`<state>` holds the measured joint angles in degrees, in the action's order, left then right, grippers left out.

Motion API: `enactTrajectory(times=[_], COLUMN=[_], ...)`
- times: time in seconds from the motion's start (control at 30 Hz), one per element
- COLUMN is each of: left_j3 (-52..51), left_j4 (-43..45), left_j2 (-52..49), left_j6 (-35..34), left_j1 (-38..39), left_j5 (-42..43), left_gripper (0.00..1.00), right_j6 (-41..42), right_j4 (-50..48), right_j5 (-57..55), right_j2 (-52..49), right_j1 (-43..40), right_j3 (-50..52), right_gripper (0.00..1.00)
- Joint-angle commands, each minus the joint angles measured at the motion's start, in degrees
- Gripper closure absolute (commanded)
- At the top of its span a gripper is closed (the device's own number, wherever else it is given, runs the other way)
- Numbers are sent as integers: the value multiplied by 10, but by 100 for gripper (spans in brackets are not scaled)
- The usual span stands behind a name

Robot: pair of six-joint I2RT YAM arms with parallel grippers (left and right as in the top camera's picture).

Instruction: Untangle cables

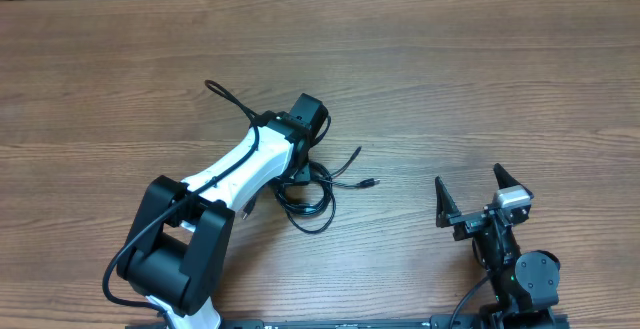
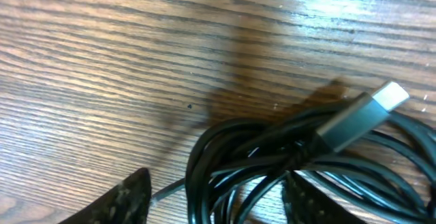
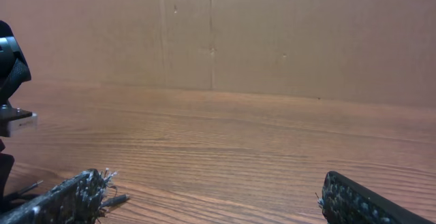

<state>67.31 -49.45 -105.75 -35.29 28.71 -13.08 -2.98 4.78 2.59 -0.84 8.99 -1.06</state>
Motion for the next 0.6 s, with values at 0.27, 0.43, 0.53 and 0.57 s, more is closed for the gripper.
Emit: enactTrajectory(times=[0.27,0.43,0.53,0.57], left_j3=[11,21,23,23], left_j4=[7,0,-1,-1], left_j2=[21,52,86,96], left_j6=[35,53,50,50], left_j1=[-5,-6,-10,-10], left_j5=[134,144,116,95], left_gripper=[37,27,20,18], right_j6=[-1,-1,-1,-1], right_j4=[-2,-2,-2,-2], right_j5=[-2,-2,-2,-2], right_j2=[7,7,7,7], right_j1=[-2,-2,-2,-2], right_j3=[6,6,6,6], right_gripper=[0,0,0,0])
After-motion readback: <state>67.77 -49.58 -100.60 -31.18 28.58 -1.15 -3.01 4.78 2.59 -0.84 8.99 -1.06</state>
